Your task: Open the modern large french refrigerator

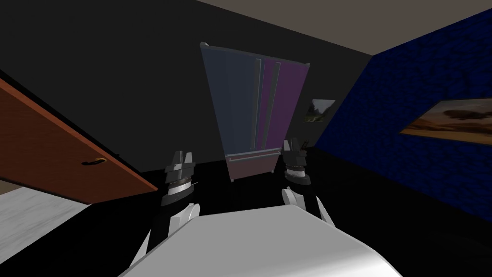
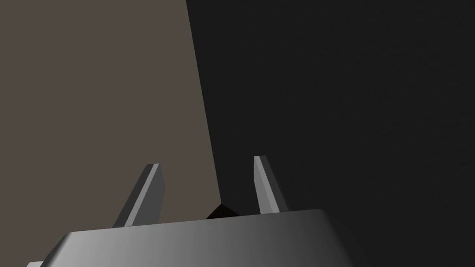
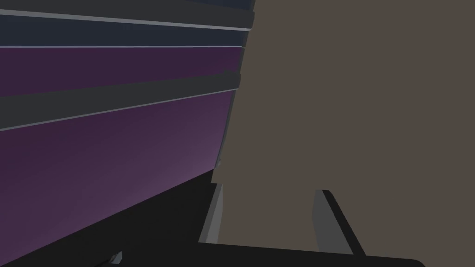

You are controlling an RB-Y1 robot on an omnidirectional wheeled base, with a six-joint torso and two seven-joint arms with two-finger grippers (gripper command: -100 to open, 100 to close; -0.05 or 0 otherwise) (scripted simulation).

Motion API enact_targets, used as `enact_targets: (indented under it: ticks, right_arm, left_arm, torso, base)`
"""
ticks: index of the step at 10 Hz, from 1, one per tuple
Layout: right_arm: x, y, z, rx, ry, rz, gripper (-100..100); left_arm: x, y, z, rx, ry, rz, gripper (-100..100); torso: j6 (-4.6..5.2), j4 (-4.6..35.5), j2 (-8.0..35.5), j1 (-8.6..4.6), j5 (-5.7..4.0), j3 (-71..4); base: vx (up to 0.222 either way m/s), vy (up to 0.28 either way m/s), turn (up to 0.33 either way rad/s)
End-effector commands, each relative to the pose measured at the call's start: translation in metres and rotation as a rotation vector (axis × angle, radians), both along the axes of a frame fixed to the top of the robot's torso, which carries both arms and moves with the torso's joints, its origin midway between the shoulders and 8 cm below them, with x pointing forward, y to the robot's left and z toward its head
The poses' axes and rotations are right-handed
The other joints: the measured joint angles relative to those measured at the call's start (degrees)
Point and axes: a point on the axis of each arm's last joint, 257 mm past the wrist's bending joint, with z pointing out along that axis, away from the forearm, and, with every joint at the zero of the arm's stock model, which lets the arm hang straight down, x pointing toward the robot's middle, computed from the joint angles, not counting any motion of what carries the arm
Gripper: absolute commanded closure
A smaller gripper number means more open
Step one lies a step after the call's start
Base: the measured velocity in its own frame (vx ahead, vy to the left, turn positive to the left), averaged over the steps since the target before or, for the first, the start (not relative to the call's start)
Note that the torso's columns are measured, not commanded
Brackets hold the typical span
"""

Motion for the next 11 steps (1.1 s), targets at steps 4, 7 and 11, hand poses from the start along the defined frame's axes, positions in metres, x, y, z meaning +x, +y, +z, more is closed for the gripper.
enact_targets:
  ticks: [4, 7, 11]
  right_arm:
    - [0.0, 0.0, 0.0, 0.0, 0.0, 0.0, 0]
    - [0.01, 0.014, -0.013, -0.124, 0.051, -0.009, -100]
    - [0.029, 0.026, -0.04, -0.308, 0.136, -0.083, -100]
  left_arm:
    - [0.0, 0.0, 0.0, 0.0, 0.0, 0.0, 0]
    - [0.0, 0.0, 0.0, 0.0, 0.001, 0.0, 0]
    - [0.0, 0.0, 0.0, 0.0, 0.001, 0.0, 0]
  torso:
    - [0.0, 16.9, 16.9, 0.0, 0.0, -33.8]
    - [0.0, 23.6, 23.6, 0.02, 0.0, -47.3]
    - [0.0, 23.8, 23.8, 0.03, 0.01, -47.7]
  base:
    - [0.0, 0.0, 0.0]
    - [0.006, 0.007, 0.061]
    - [0.014, 0.019, 0.106]
